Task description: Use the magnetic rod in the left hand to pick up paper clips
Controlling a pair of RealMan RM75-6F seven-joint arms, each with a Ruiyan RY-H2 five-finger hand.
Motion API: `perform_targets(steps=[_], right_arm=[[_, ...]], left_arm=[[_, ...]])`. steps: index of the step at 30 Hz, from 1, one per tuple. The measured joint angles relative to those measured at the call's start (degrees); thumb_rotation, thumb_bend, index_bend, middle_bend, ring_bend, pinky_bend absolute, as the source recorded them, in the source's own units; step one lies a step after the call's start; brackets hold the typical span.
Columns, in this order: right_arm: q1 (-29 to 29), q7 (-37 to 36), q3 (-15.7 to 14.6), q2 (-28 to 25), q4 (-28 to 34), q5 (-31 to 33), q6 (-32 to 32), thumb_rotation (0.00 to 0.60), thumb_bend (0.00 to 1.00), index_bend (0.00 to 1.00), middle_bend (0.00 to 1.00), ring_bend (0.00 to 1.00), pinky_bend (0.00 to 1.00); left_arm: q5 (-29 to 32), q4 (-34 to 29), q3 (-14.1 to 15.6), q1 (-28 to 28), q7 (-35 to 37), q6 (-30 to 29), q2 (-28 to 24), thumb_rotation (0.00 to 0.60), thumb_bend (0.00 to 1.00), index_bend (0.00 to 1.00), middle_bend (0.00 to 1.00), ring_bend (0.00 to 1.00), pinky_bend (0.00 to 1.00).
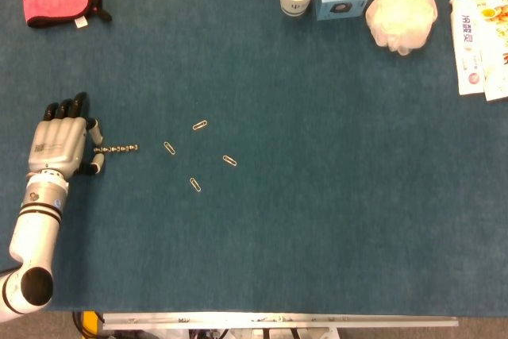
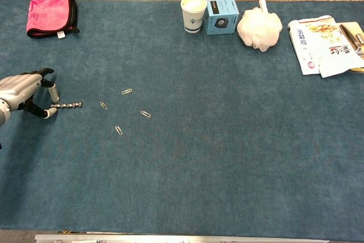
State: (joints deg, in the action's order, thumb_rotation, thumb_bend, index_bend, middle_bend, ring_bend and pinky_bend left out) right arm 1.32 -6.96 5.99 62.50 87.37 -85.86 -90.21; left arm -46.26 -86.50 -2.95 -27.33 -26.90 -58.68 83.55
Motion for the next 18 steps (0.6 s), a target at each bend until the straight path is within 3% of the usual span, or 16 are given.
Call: perform_targets(steps=[18], right_arm=[[-0.1,-0.1,0.1,-0.1,0.0,0.0,-0.3,0.600,0.00,0.18,0.16,0.24,0.53]], left_arm=[[-0.1,1.4,-0.1,0.0,0.5,0.0,1.1,0.600,0.33,0.54,0.02,0.00,0.03]])
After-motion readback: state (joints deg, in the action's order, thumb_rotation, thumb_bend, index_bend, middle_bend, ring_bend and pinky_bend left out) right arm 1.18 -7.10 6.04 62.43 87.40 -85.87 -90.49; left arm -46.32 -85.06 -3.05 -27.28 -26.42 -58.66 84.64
